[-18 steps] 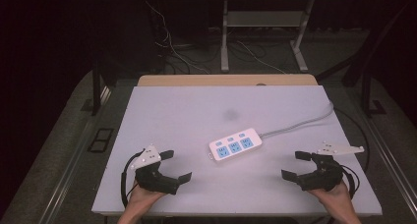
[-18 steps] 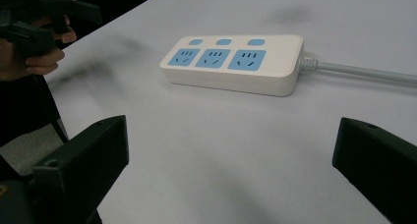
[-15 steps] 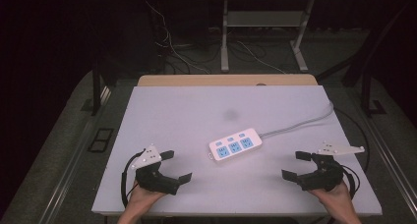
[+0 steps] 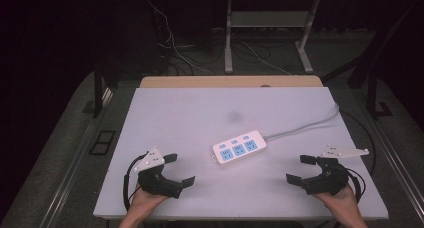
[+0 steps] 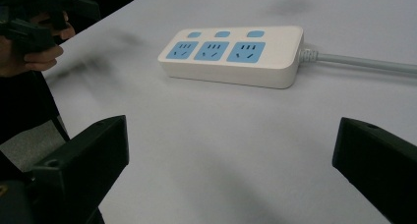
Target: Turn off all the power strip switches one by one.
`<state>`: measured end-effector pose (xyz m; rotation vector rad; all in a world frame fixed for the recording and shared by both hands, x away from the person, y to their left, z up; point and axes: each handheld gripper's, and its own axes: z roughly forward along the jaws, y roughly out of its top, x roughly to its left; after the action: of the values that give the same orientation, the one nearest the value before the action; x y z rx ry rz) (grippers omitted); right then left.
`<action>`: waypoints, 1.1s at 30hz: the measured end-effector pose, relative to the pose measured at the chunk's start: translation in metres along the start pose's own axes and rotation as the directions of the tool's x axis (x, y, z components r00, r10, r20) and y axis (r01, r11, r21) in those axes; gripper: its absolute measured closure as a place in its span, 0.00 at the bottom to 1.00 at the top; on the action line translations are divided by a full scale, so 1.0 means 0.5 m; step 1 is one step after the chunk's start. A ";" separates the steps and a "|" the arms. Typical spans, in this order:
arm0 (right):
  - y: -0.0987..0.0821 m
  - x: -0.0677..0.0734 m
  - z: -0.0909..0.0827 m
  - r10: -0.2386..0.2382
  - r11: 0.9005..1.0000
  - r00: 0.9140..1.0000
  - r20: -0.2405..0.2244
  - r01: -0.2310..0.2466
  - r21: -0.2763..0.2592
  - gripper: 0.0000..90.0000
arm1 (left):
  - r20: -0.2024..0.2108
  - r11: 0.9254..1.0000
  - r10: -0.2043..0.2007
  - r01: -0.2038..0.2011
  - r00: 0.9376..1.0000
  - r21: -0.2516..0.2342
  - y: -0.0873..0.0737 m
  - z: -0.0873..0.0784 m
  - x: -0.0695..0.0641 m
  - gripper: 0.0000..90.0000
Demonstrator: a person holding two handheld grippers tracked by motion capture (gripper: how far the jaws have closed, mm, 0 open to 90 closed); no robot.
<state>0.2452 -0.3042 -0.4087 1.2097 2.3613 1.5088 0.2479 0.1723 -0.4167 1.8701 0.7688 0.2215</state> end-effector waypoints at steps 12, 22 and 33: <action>0.002 0.004 0.011 -0.010 0.999 1.000 -0.002 0.010 0.038 0.00 | -0.001 1.000 -0.006 0.006 1.000 -0.005 -0.002 -0.004 0.001 0.00; 0.012 0.007 0.015 -0.034 0.996 0.999 0.007 0.034 0.085 0.00 | -0.007 1.000 -0.013 0.013 1.000 -0.006 -0.004 -0.006 0.002 0.00; 0.037 0.011 0.018 -0.054 0.992 0.998 -0.014 0.056 0.112 0.00 | -0.006 1.000 -0.019 0.018 1.000 -0.005 -0.006 -0.004 0.002 0.00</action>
<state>0.2563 -0.2903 -0.3966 1.1508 2.4955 1.3872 0.2466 0.1753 -0.4185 1.8577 0.7889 0.2176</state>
